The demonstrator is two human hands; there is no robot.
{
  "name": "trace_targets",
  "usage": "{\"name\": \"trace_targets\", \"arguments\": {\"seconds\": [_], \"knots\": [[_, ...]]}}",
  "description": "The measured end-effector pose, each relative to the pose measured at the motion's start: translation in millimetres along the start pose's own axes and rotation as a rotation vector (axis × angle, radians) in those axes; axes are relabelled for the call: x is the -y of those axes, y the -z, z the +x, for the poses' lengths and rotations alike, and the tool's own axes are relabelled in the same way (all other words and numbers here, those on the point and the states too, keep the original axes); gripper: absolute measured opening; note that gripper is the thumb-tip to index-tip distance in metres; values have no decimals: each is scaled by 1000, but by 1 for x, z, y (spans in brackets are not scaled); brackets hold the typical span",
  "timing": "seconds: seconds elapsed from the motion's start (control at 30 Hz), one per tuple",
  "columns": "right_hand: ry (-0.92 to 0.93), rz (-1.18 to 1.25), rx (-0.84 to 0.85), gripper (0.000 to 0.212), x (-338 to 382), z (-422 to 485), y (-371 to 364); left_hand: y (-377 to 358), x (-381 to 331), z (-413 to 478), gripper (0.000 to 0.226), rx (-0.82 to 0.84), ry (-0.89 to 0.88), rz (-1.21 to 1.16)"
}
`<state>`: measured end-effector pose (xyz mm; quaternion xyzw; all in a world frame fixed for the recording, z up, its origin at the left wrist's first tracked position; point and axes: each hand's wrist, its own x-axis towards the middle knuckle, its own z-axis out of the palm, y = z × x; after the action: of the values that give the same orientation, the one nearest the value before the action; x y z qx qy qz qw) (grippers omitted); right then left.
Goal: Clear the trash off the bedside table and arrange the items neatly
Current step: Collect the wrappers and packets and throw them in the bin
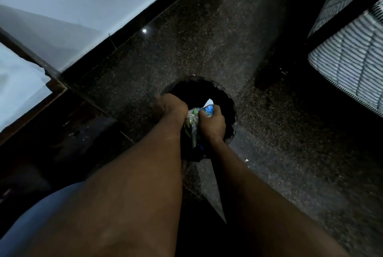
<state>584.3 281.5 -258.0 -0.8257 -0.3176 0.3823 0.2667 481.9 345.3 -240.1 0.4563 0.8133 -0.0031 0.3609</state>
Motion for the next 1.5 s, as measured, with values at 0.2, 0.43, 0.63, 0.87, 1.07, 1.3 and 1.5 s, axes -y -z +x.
{"name": "trace_targets", "arguments": {"seconds": [0.2,0.43,0.63,0.87,1.07,1.3,1.5], "knots": [[110,-29,37,31,29,14,-10,21,17,14,53,-18,158,-81],[96,-30,44,39,42,20,-25,27,17,-1,35,-360,-6,-180],[67,-20,87,36,36,24,-29,10,10,-11,27,-169,-266,-227],[66,-35,272,60,35,29,-34,5,16,-1,54,111,-185,-311],[303,-506,273,50,28,21,-32,10,20,-7,40,184,-170,-249],[312,-453,146,34,34,2,-19,41,20,-17,32,60,-195,-308],[427,-381,125,21,79,-40,0,89,19,-58,34,-13,-267,-331]]}}
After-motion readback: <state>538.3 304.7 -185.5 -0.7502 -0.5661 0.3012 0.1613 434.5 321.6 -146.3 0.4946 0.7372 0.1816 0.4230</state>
